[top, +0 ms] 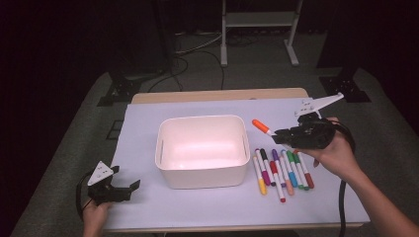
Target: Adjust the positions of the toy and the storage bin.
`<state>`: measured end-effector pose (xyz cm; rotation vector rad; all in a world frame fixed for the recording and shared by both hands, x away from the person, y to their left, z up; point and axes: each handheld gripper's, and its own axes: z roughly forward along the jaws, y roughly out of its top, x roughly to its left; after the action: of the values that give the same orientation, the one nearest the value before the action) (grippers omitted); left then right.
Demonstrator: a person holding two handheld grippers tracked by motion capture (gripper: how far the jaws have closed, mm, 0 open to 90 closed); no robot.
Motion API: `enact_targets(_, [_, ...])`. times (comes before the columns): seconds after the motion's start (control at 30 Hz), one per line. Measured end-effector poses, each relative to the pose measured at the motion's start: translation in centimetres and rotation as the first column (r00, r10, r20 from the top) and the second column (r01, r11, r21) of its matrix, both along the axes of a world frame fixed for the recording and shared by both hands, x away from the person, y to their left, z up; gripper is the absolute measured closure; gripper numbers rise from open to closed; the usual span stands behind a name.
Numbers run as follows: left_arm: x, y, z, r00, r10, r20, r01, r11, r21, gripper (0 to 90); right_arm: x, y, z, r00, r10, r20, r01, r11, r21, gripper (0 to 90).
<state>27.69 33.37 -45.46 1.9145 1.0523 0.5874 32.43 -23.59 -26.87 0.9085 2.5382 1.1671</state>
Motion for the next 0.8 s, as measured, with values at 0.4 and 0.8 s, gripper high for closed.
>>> enact_targets(0.4, [0.0, 0.1, 0.0, 1.0, -0.003, 0.003, 0.003, 1.0, -0.002, 0.0, 0.2, 4.9, 2.3, 0.9906, 0.137, 0.002, -0.137, 0.991, 0.008, 75.7])
enact_targets(0.8, [0.0, 0.1, 0.0, 1.0, -0.003, 0.002, 0.003, 0.9999, -0.014, 0.0, 0.8, 8.8, 2.7, 0.9686, 0.248, -0.011, -0.248, 0.969, 0.019, 75.7])
